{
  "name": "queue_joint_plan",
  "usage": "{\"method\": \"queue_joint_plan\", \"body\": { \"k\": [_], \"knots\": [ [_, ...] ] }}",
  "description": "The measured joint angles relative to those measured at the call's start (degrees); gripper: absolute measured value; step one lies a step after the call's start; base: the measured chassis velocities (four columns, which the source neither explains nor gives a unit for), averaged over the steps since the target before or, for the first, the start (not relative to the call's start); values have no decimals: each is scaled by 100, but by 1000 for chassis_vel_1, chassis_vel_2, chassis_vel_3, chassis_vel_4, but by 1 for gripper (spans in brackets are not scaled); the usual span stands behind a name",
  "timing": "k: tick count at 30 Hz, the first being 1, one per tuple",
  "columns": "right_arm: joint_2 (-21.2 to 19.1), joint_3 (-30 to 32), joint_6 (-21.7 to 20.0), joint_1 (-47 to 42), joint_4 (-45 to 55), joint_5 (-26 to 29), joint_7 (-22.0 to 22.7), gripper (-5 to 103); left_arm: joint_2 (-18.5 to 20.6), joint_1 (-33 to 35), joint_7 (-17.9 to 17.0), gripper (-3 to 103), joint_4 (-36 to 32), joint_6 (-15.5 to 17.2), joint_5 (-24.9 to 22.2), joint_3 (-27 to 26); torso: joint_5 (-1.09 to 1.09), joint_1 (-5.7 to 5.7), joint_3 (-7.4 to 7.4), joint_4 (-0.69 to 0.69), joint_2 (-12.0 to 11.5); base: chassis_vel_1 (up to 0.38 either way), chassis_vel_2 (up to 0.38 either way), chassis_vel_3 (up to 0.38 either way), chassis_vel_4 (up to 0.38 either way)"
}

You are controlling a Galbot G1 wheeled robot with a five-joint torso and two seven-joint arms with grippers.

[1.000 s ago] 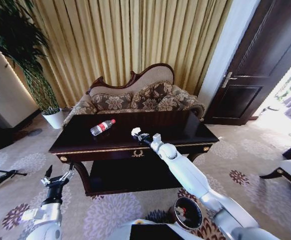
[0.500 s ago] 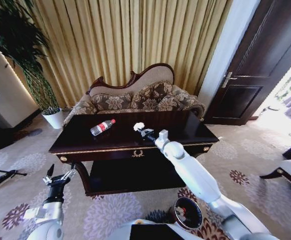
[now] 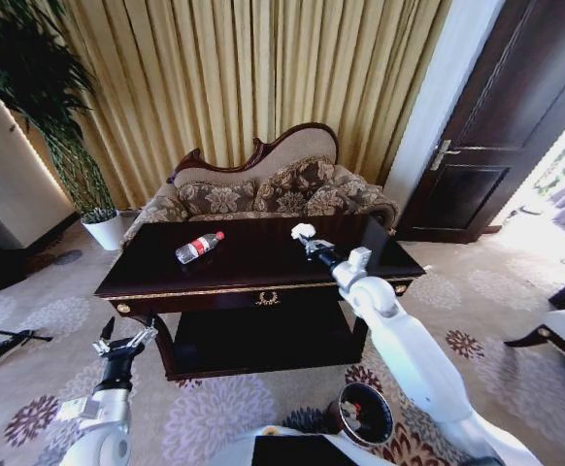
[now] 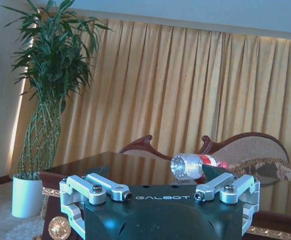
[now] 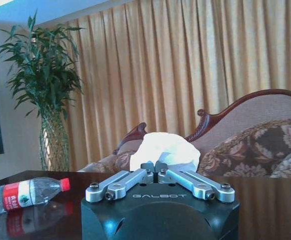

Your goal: Move to the front of the table and place the trash on the table into the trash bin.

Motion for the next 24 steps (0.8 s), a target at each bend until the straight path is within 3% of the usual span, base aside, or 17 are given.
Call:
{"method": "queue_joint_plan", "body": {
  "k": [12,24],
  "knots": [
    [-2,219,29,-283,126,-21,-16,0,19,-27,-5,100,28,1,36,68,-1,2,1,1,-1,101,-99,-100,96],
    [79,286,158,-475,84,-141,-64,0,5,-23,-8,100,42,2,80,141,-2,-3,-1,1,2,277,-287,-261,263]
  ]
}}
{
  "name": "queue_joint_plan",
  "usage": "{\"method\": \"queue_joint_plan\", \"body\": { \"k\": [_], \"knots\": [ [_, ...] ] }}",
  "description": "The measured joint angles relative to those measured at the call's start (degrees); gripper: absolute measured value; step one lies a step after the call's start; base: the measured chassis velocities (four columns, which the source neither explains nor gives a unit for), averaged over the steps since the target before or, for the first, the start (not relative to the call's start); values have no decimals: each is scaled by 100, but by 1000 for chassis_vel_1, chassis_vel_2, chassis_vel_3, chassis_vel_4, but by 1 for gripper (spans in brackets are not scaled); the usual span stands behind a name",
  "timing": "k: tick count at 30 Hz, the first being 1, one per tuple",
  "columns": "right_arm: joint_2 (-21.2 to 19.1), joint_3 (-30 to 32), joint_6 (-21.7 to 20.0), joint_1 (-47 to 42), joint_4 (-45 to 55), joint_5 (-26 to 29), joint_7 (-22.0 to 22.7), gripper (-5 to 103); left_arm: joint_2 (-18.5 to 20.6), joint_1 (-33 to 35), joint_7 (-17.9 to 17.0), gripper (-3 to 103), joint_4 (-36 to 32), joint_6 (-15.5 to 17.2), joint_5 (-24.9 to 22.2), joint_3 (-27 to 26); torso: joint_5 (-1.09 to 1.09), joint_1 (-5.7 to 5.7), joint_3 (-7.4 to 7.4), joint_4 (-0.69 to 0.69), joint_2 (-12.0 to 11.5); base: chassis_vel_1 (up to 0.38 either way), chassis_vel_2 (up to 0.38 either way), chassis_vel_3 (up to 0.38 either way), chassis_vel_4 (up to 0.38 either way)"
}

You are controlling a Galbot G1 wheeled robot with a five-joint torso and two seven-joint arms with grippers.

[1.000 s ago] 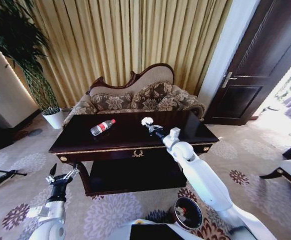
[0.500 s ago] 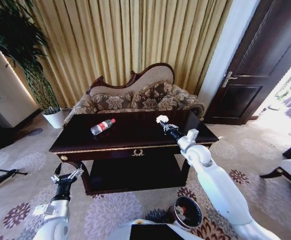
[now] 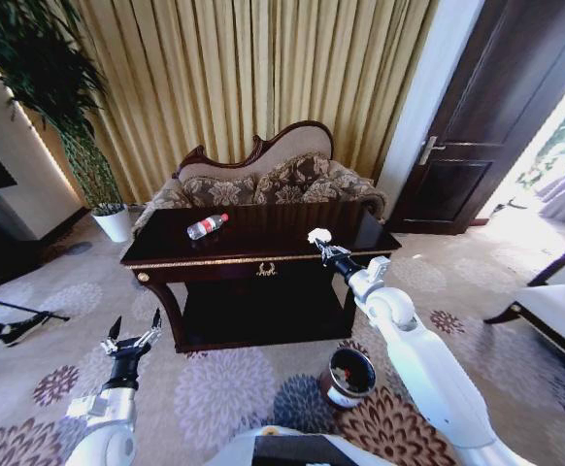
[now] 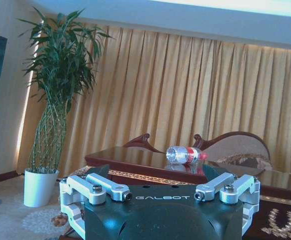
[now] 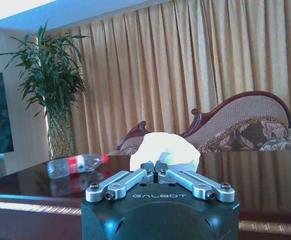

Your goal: Move to the front of the table and place the trash on the table into the trash bin.

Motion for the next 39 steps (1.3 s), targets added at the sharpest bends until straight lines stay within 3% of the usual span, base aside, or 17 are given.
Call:
{"method": "queue_joint_plan", "body": {
  "k": [5,7,12,20,29,36,39],
  "knots": [
    [138,-16,58,-120,-293,-173,18,0,-5,10,0,100,7,0,8,7,0,-5,-3,0,4,130,-146,-150,143],
    [294,-53,196,-287,-635,-578,15,0,2,8,1,100,31,0,8,13,1,-3,-1,0,2,10,-11,-21,29],
    [497,-115,289,-355,-945,-903,-12,0,6,-2,3,100,52,0,8,33,0,12,5,0,-7,-10,5,8,-11],
    [1018,-285,739,-41,-2731,-2093,-113,0,8,27,16,100,96,-45,-31,-10,2,1,0,0,-2,-26,14,17,-22],
    [1238,-268,1093,287,-3920,-2696,-161,0,-15,31,57,100,191,-116,-40,-21,0,3,2,0,-2,0,0,0,0],
    [1405,25,1632,720,-5219,-3732,-131,0,4,-8,77,100,212,-116,-62,1,1,3,1,0,-2,0,0,0,0],
    [1363,94,1669,773,-5478,-3964,-49,0,0,-28,90,100,238,-115,-137,-8,1,3,2,-1,-2,0,0,0,0]
  ]
}}
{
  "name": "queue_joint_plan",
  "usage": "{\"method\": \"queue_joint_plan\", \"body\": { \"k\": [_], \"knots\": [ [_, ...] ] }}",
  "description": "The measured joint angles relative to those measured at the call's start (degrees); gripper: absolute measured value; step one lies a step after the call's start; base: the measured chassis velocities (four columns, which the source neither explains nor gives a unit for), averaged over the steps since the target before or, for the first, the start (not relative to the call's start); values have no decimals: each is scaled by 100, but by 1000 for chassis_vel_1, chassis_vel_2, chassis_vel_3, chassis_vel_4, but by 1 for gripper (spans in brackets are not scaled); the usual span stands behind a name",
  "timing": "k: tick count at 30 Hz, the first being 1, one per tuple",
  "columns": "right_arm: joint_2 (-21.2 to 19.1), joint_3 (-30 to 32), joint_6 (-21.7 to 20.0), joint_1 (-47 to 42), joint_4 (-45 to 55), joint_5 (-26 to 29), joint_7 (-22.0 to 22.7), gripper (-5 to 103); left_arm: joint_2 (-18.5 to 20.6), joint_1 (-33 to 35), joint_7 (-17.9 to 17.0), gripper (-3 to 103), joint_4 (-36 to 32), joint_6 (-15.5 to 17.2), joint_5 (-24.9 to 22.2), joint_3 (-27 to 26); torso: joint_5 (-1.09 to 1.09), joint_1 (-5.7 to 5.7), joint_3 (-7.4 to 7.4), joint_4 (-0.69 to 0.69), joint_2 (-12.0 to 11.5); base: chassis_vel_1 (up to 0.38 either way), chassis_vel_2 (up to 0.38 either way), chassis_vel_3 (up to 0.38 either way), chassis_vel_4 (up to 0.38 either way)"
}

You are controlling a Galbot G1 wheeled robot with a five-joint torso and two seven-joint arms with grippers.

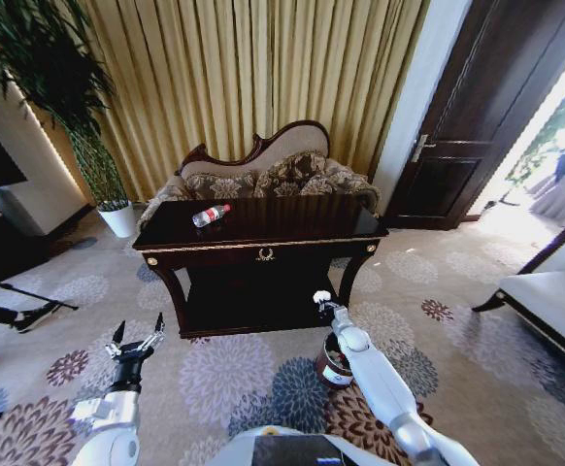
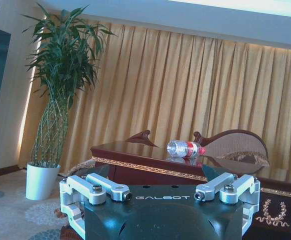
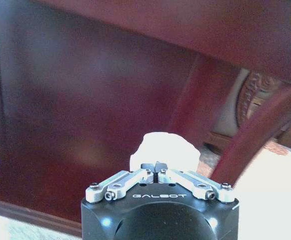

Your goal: Move to the front of the table and place the trash on the table into the trash bin.

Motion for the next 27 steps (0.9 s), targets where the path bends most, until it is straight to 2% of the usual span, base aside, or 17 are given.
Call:
{"method": "queue_joint_plan", "body": {
  "k": [4,9,12,14,17,22,27],
  "knots": [
    [-42,70,-37,70,-246,-230,108,0,-42,-19,74,100,87,-52,-8,-8,1,0,0,1,0,0,0,0,0],
    [-109,92,-123,72,-336,-230,119,0,-55,-24,90,100,131,-87,-54,-12,0,0,0,1,0,0,0,0,0],
    [-113,121,-207,62,-442,-47,108,0,-55,-44,97,100,165,-98,-75,-12,0,0,0,1,0,0,0,0,0],
    [-123,172,-447,-36,-440,251,104,0,-44,-46,102,100,200,-111,-84,-13,0,0,0,3,0,0,0,0,0],
    [-156,259,-589,-182,-466,341,110,0,-34,-42,107,100,246,-150,-89,-16,2,0,0,0,0,0,0,0,0],
    [-204,362,-519,-276,-758,249,179,0,3,-11,130,100,302,-194,-116,-16,1,0,-1,0,0,0,0,0,0],
    [-121,392,-223,-257,-1335,43,408,0,42,-3,174,100,361,-243,-181,-34,0,0,0,0,0,0,0,0,0]
  ]
}}
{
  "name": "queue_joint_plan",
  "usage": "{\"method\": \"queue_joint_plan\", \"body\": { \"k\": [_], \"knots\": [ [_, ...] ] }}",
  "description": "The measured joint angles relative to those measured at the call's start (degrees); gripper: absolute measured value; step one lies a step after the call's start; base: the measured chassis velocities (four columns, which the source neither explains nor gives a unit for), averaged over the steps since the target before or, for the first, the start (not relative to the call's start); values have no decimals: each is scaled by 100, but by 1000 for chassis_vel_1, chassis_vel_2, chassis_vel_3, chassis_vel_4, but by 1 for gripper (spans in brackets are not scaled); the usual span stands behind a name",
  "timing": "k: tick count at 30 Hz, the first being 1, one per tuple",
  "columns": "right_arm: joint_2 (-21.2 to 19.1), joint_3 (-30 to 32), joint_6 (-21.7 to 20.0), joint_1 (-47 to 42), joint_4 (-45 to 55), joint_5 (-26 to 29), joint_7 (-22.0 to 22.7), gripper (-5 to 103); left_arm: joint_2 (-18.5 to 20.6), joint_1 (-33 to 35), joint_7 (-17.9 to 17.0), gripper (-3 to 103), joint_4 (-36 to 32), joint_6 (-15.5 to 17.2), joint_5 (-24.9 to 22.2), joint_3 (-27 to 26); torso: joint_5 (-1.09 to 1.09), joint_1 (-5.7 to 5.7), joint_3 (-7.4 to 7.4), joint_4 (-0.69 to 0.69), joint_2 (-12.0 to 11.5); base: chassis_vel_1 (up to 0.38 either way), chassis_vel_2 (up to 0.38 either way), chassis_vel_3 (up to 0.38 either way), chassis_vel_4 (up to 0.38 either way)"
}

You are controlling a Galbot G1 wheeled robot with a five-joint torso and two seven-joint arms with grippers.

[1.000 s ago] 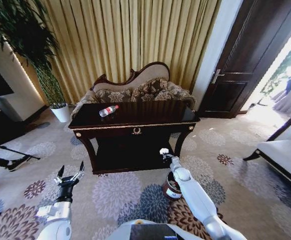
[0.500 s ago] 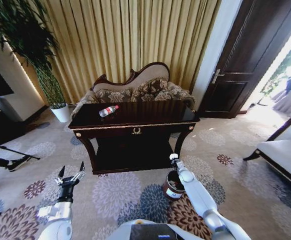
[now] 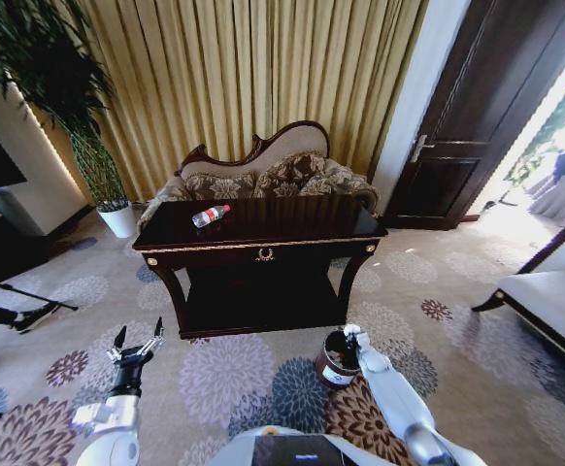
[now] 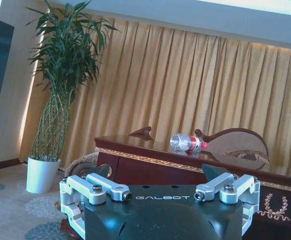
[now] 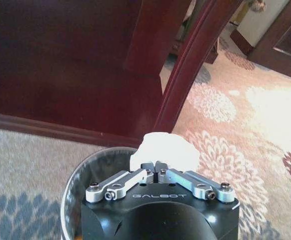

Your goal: Move to the front of the table and place the trash on the table into the trash bin.

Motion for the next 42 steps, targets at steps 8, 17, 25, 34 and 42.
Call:
{"method": "queue_joint_plan", "body": {
  "k": [8,17,25,34,42],
  "knots": [
    [138,-29,61,18,-131,-229,137,12,-14,16,2,100,-101,-2,-20,-23,0,0,0,1,0,0,0,0,0],
    [152,-50,61,109,-118,-278,245,50,-11,86,23,100,-160,-1,-74,-66,-1,0,0,1,0,0,0,0,0],
    [139,-45,62,101,-27,-260,260,77,4,101,57,100,-185,-1,-122,-127,-1,0,0,1,0,0,0,0,0],
    [126,-39,70,69,106,-61,303,100,-3,133,61,100,-262,1,-123,-131,-1,0,0,1,0,0,0,0,0],
    [91,-34,-353,-90,607,765,253,100,-23,158,64,100,-298,7,-116,-134,0,0,0,0,0,0,0,0,0]
  ]
}}
